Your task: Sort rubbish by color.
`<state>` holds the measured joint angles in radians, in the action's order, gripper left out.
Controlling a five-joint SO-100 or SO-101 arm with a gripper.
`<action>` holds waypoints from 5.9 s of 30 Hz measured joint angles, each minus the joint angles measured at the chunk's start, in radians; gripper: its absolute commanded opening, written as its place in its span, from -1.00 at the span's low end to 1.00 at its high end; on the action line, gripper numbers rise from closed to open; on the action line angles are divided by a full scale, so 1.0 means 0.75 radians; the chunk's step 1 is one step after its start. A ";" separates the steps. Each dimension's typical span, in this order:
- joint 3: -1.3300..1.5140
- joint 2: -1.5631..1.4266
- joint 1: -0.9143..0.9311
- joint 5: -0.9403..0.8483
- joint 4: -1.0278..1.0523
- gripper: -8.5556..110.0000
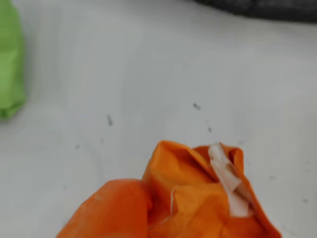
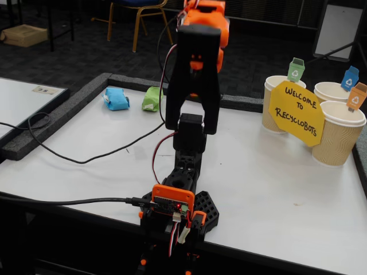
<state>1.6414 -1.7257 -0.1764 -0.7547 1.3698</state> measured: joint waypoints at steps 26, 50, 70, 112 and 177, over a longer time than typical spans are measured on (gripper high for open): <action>0.669 -1.309 0.438 0.344 -0.006 -0.85; 0.683 -1.927 0.957 0.411 0.078 -0.85; 0.599 -1.417 1.082 0.528 -0.098 -0.85; -0.436 0.143 1.266 0.628 -0.164 -0.59; -0.074 -0.710 -0.618 0.630 0.481 -0.73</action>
<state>1.5861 -2.2580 -0.6397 -0.2823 1.7303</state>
